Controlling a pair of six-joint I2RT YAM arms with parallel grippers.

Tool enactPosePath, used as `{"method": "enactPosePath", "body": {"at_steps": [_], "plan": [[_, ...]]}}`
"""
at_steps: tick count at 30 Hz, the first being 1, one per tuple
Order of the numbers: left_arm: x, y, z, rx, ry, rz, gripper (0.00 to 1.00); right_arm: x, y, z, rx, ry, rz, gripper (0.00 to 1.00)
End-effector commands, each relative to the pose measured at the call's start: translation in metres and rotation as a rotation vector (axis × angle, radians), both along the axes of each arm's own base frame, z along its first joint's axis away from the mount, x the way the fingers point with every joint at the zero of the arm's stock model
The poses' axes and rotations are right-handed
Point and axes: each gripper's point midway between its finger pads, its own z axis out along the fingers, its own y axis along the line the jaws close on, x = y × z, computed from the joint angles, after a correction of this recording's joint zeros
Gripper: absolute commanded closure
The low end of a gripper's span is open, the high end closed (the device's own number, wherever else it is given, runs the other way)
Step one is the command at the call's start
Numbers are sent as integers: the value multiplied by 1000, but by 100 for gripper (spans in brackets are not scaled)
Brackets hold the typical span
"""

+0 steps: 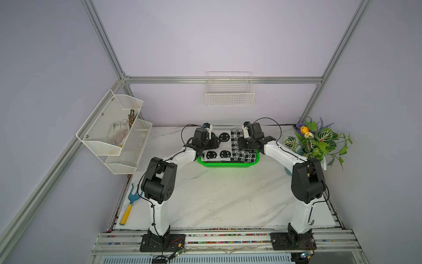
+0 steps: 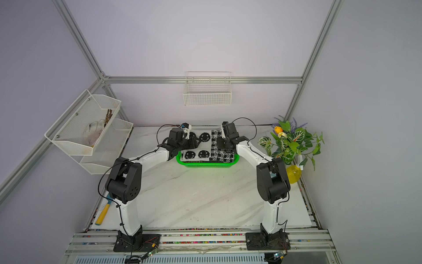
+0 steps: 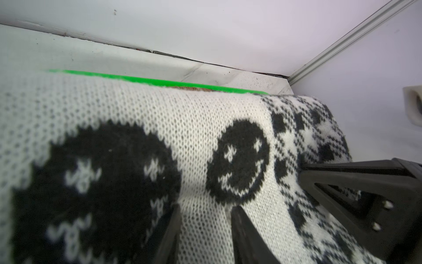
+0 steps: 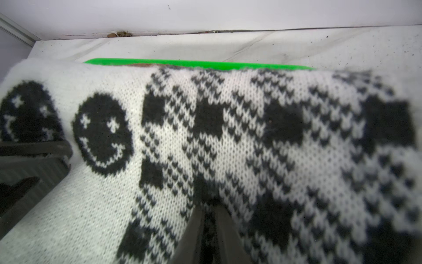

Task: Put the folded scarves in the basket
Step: Place the scarf in the basket.

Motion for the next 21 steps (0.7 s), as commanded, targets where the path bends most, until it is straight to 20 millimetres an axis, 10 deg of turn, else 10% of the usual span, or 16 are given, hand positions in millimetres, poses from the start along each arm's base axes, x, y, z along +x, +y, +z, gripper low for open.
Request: {"method": "enactPosePath", "body": {"at_steps": [1,13,21], "plan": [[-6,18,40,7,-69,26,58,-10,-11,33,-7,-61,-17,84],[-21,39,15,25,-18,57,57,-25,-16,9,-25,-19,-17,82],[-62,80,105,84,-209,129,44,-75,-10,109,37,-220,47,57]]}}
